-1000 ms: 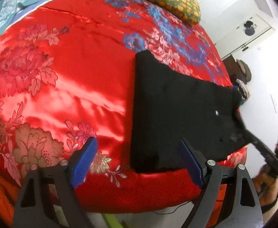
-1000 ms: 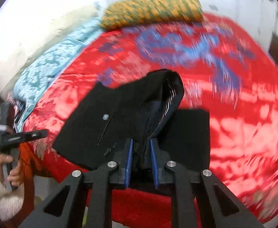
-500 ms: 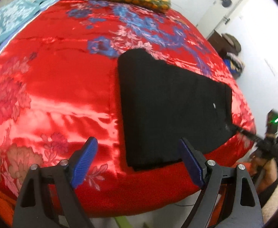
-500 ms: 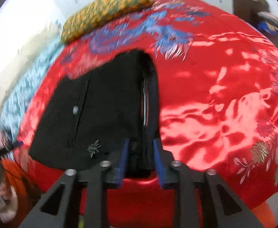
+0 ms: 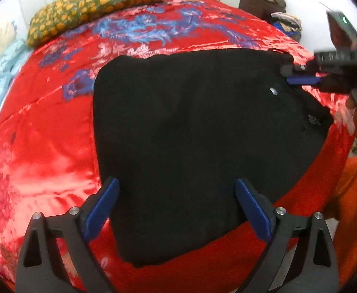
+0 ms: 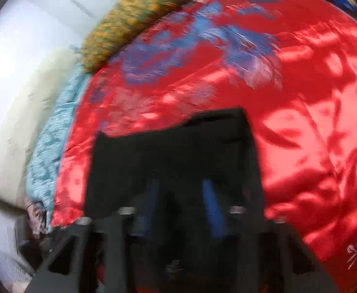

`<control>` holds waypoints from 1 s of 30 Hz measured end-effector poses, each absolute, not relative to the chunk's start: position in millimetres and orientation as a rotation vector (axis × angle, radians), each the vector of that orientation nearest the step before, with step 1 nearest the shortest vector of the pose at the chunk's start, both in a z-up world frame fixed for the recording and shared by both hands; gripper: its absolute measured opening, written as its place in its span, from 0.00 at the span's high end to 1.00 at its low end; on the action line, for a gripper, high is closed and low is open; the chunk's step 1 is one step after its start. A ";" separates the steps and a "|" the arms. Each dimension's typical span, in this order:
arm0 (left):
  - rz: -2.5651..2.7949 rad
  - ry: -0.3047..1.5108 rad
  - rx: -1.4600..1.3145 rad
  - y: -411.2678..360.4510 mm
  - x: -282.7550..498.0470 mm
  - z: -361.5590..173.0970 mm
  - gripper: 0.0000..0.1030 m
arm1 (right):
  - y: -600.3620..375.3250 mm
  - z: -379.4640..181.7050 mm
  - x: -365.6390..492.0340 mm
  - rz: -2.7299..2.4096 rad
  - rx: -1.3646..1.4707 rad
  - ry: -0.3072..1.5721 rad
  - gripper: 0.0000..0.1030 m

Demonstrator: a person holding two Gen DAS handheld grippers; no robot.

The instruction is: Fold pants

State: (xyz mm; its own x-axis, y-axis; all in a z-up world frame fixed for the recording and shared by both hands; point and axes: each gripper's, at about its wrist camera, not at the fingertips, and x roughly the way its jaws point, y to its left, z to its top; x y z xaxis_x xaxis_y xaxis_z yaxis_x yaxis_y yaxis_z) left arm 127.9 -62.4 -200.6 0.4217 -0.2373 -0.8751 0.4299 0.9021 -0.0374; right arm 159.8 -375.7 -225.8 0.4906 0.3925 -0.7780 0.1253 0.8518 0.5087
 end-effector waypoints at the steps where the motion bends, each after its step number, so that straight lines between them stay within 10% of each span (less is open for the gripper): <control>1: -0.410 1.055 0.179 -55.2 129.8 -191.7 0.07 | -376.1 -217.0 155.1 0.178 0.541 1.027 0.73; 5: -0.368 1.003 0.045 -34.6 155.2 -167.9 0.05 | -363.7 -167.4 147.4 0.189 0.425 0.881 0.49; 14: -0.227 1.162 0.112 -46.9 201.7 -215.9 0.05 | -374.0 -206.1 203.3 0.147 0.496 1.001 0.62; 19: -0.210 1.110 0.027 -32.4 171.3 -189.6 0.05 | -355.3 -146.7 141.8 0.172 0.362 0.788 0.27; 30: -0.177 1.080 0.046 -39.3 153.4 -171.5 0.05 | -306.2 -166.8 55.4 0.134 0.160 0.826 0.26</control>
